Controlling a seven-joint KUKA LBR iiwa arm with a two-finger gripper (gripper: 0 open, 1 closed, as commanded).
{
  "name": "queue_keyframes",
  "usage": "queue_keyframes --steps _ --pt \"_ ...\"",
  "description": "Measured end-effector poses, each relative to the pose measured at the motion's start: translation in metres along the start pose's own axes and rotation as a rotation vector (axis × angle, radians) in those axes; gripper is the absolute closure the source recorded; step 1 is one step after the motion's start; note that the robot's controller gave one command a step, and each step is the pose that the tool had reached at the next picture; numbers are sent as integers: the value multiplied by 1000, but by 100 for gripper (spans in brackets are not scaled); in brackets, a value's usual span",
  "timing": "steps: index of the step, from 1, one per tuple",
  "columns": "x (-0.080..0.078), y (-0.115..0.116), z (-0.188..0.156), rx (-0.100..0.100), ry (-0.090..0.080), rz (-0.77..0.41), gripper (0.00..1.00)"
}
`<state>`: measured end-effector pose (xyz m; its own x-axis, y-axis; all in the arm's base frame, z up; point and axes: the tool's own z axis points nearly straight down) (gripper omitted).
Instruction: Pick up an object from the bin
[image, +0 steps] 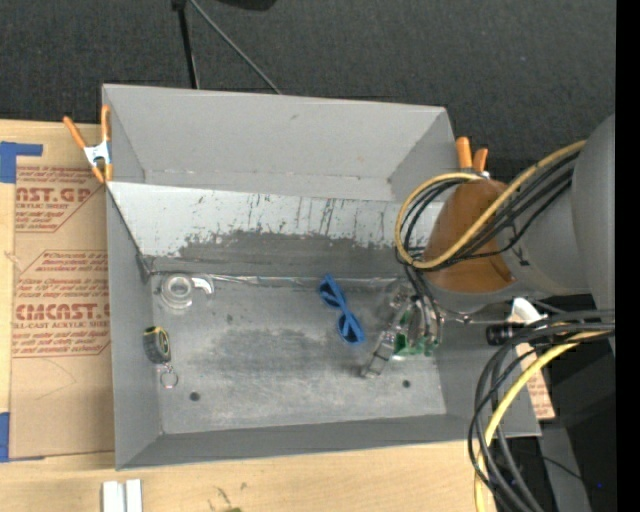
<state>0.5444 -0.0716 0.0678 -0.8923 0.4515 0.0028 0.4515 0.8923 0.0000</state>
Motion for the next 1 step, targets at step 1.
queue_keyframes --steps 1 --pt "-46 -50 -2 2 -7 -135 0"
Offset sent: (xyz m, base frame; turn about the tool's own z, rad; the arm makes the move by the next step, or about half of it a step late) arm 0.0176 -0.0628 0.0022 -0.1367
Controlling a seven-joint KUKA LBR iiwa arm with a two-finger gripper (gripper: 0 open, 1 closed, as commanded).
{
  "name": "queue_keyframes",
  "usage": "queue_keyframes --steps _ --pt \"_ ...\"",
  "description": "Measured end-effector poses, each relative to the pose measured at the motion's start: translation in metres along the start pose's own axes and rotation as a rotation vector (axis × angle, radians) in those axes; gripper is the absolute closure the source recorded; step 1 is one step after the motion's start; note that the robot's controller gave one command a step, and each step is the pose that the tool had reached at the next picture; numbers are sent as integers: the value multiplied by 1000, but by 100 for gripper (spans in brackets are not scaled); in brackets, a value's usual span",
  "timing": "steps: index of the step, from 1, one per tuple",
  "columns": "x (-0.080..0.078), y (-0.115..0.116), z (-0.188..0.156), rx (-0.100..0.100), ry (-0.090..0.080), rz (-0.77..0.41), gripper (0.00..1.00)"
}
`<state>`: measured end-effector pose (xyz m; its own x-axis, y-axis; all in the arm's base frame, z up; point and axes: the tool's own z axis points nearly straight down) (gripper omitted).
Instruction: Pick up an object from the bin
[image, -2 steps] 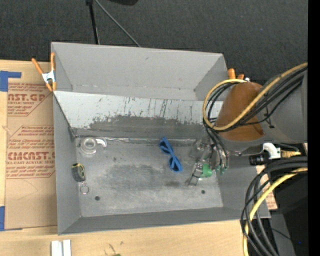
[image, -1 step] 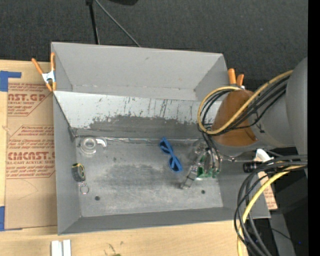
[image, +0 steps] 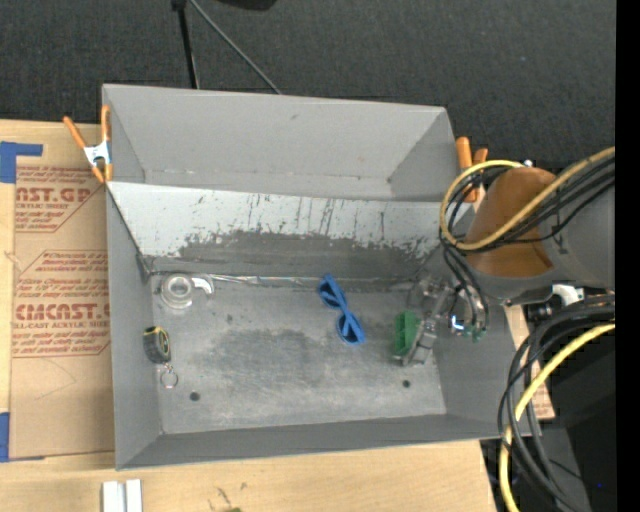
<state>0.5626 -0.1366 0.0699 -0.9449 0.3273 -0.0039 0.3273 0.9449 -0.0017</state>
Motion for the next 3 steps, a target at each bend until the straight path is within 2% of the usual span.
queue_keyframes --steps 1,2,3 --pt "1 2 -1 -1 3 -2 100" --pt "5 17 -124 -4 -6 7 100" --pt "9 15 -179 -3 -5 -6 100"
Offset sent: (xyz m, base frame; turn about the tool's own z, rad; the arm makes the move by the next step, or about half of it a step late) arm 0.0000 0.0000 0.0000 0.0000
